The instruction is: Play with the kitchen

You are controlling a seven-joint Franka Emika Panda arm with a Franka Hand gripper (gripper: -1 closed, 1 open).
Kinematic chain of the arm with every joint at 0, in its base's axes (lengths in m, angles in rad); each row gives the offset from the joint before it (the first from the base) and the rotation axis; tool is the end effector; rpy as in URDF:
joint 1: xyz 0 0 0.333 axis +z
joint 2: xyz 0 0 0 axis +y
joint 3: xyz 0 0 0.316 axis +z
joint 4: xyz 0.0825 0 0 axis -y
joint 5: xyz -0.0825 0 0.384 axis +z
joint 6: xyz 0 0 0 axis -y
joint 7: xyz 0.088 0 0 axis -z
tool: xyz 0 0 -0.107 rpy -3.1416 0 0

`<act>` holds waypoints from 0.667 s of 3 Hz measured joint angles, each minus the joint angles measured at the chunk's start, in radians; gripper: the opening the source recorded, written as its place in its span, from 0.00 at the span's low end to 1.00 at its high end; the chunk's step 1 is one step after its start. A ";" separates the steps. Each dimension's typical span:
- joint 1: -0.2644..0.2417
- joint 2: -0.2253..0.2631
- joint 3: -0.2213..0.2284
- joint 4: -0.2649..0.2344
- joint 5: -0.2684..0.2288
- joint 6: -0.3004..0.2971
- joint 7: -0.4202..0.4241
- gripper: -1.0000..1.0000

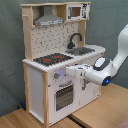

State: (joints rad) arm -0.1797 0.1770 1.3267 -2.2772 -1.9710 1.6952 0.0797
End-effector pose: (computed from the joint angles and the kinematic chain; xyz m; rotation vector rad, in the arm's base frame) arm 0.3102 0.4436 0.3865 0.7280 1.3897 0.6616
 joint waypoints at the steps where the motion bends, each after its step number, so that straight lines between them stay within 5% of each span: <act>1: -0.017 0.000 -0.002 -0.027 0.013 0.003 -0.098 1.00; 2: -0.029 -0.002 -0.002 -0.065 0.042 0.001 -0.196 1.00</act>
State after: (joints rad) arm -0.2088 0.1753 1.3246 -2.3426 -1.9292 1.6961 -0.1165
